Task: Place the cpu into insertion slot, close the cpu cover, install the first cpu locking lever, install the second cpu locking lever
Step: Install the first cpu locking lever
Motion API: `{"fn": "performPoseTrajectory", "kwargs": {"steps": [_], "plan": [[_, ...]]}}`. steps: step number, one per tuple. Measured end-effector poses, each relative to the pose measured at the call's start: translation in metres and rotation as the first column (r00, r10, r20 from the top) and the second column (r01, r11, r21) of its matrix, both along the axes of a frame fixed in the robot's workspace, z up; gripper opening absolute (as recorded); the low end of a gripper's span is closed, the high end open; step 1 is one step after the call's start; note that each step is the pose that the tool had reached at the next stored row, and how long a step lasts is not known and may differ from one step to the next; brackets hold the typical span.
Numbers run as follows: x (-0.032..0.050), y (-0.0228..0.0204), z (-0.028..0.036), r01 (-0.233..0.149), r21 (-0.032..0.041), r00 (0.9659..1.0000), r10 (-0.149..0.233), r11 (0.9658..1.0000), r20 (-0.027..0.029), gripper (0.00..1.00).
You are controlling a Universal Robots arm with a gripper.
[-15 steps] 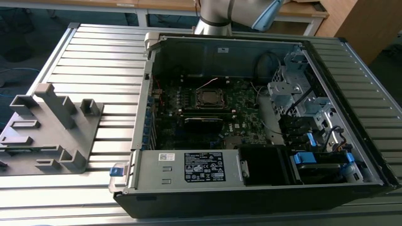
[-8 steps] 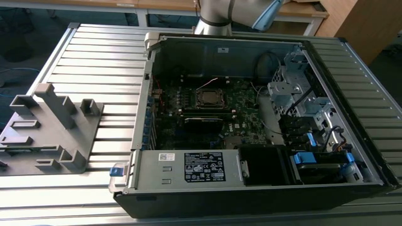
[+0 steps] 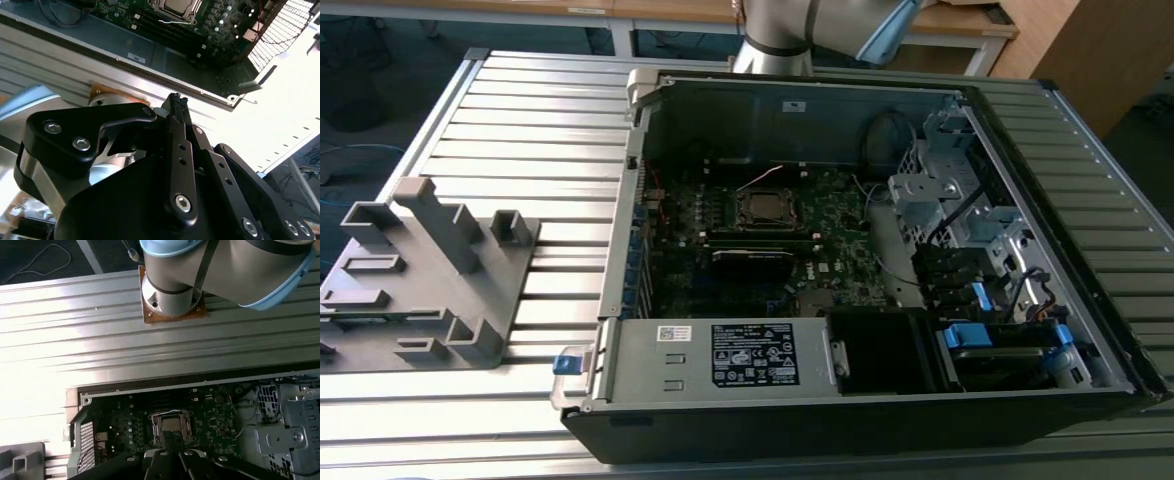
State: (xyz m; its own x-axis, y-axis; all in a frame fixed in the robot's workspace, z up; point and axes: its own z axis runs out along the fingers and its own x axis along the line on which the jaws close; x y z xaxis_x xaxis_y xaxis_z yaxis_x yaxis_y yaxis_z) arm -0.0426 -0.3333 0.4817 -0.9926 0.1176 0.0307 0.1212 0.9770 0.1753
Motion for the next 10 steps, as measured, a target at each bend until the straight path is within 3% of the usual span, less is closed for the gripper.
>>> {"fn": "performPoseTrajectory", "kwargs": {"steps": [6, 10], "plan": [[0.0007, -0.0006, -0.0082, -0.047, 0.0, 0.9989, 0.047, 0.9989, 0.0001, 0.11], [0.0007, -0.0006, -0.0086, -0.048, -0.0001, 0.9988, 0.048, 0.9988, 0.0, 0.11]]}}
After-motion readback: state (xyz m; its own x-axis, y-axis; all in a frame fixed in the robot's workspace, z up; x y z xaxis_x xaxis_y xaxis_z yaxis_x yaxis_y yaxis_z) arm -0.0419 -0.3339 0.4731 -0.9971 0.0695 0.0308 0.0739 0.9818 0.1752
